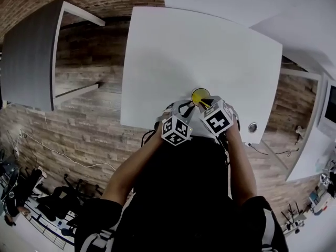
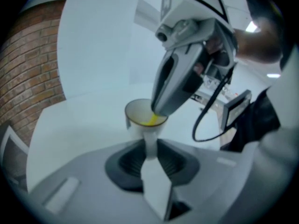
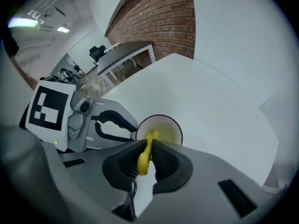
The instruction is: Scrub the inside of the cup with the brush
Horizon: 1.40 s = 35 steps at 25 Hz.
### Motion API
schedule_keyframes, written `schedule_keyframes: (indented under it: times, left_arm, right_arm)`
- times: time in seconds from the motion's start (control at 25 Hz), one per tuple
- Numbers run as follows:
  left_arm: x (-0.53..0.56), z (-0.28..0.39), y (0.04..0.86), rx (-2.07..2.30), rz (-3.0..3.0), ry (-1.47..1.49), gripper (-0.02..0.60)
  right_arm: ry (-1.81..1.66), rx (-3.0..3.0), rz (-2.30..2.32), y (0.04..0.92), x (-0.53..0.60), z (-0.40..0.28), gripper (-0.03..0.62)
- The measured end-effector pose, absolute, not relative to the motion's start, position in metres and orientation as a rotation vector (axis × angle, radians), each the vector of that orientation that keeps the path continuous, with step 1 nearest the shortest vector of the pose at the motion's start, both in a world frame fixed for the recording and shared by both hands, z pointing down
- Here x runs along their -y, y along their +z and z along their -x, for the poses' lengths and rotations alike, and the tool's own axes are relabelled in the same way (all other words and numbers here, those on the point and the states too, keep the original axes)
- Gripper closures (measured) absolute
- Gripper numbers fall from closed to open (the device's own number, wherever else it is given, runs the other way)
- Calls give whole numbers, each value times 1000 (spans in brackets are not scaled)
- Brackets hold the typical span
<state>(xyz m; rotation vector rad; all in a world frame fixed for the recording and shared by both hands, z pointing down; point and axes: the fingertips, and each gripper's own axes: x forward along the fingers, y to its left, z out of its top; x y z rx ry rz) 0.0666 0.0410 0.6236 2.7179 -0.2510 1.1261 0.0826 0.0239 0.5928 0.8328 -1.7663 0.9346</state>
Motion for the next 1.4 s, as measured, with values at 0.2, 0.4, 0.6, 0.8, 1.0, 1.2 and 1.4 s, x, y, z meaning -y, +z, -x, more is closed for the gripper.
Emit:
schedule_keyframes:
  times: [0.2,0.4,0.6,0.8,1.0,1.2,1.4]
  left_arm:
    - [-39,-64,623,246,-2748,1150,506]
    - [-38,-64,625,207,-2779,1167,506]
    - [-35,-60,624,182,-2801,1194,506]
    - [-33,-60,624,159,-2803,1200,506]
    - [-33,-62,623,125,-2819,1214,506]
    - [-30,-61,623,100,-2839,1224,506]
    - [-31,-58,624,48,-2838,1247,508]
  right_arm:
    - [870,1789,-746,561,-33,-85,563]
    - [777,1790,-625,541,-39,-90,563]
    - [727,1782,-517,542,-40,-88,563]
    - [753,1768,-510,571,-34,-81,563]
    - [739,1742,-499,594,-32,-78,563]
    - [704,1730,-494,605,-25,-79,563]
    - [653,1735,-444,602,-29,-75,563]
